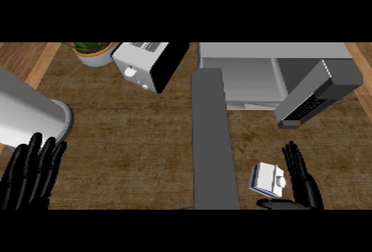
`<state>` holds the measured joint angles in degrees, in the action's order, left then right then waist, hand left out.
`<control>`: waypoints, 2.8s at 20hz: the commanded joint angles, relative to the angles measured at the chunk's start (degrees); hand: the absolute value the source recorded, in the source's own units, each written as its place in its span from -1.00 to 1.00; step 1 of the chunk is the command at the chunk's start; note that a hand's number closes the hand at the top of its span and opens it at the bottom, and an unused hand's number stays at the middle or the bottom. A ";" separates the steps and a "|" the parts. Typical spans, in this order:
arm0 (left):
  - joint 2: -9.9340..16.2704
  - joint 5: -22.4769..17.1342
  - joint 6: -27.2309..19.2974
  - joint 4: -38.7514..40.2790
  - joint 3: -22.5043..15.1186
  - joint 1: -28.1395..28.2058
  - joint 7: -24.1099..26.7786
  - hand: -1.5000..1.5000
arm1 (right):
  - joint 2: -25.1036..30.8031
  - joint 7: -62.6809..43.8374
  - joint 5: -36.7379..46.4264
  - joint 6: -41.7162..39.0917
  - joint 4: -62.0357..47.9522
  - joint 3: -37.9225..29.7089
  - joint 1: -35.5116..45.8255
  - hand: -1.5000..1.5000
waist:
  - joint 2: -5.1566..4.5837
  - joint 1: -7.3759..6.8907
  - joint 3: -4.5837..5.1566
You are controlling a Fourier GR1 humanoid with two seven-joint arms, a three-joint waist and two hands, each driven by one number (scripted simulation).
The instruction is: Pick up the milk, place it into the microwave and close the microwave
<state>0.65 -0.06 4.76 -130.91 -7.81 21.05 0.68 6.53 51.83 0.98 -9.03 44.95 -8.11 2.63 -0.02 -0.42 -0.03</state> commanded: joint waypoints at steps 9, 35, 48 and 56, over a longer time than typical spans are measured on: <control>0.18 -1.32 0.45 -0.95 0.10 0.89 -0.80 -1.00 | 1.85 17.24 8.26 6.32 -14.46 2.57 6.32 1.00 | -0.14 -0.37 -0.10; 1.62 -7.11 3.58 2.31 7.82 3.63 3.03 -1.00 | -6.30 -1.67 -0.14 8.08 15.42 6.99 1.01 1.00 | 0.16 0.34 0.09; 2.26 -8.21 5.03 4.22 10.67 1.21 2.65 -1.00 | -6.35 -21.31 6.75 28.23 6.93 8.31 22.64 1.00 | -0.09 -0.47 0.04; 3.79 -11.41 7.15 5.28 12.85 -1.27 2.03 -1.00 | -0.59 -16.01 7.61 31.39 -17.54 0.25 38.69 1.00 | -0.72 -1.78 -0.05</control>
<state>3.98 -10.57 11.15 -126.76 3.94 21.34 1.88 4.43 33.64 7.77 19.41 37.66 -4.81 34.95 -0.41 -1.50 -0.02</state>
